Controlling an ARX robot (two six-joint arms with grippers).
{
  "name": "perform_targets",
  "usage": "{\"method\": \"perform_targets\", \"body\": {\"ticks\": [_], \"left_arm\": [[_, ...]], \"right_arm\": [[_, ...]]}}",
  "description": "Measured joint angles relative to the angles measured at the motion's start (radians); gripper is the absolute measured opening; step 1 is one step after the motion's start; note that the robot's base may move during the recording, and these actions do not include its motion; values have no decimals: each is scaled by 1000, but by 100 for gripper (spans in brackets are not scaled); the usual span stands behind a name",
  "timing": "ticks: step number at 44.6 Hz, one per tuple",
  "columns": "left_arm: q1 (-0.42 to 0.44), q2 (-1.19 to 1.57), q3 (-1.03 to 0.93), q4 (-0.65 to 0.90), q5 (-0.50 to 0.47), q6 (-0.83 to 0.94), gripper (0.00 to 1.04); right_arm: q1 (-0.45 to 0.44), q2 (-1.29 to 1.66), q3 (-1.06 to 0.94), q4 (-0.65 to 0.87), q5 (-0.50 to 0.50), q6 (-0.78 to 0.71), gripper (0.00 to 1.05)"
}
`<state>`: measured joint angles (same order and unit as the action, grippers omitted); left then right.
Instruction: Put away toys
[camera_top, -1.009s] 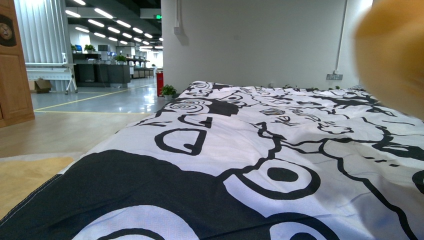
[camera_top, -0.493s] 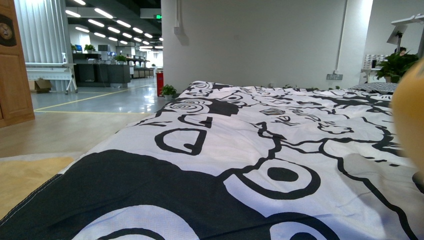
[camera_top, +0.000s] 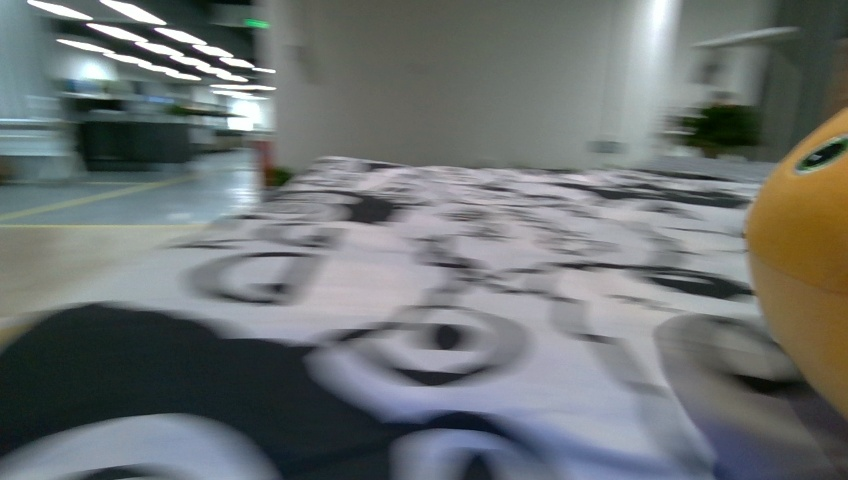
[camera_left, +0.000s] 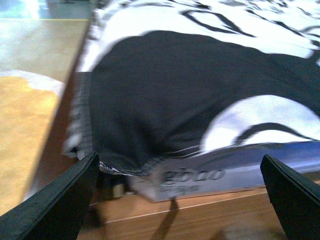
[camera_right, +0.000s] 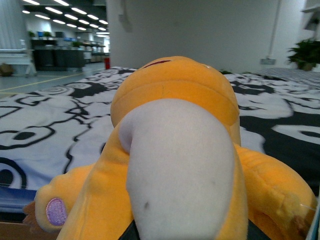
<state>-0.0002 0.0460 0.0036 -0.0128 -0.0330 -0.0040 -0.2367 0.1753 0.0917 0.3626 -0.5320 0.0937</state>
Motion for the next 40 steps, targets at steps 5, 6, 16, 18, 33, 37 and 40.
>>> {"method": "perform_targets", "body": {"ticks": [5, 6, 16, 18, 33, 37, 40], "left_arm": [[0, 6, 0, 0, 5, 0, 99], [0, 5, 0, 0, 5, 0, 99], [5, 4, 0, 0, -58, 0, 99], [6, 4, 0, 0, -73, 0, 99], [6, 6, 0, -1, -80, 0, 99], [6, 6, 0, -1, -80, 0, 99], [6, 6, 0, -1, -80, 0, 99]], "right_arm": [[0, 0, 0, 0, 5, 0, 10], [0, 0, 0, 0, 5, 0, 10], [0, 0, 0, 0, -3, 0, 10], [0, 0, 0, 0, -2, 0, 10], [0, -1, 0, 1, -3, 0, 10], [0, 1, 0, 1, 0, 0, 10], [0, 0, 0, 1, -2, 0, 10]]}}
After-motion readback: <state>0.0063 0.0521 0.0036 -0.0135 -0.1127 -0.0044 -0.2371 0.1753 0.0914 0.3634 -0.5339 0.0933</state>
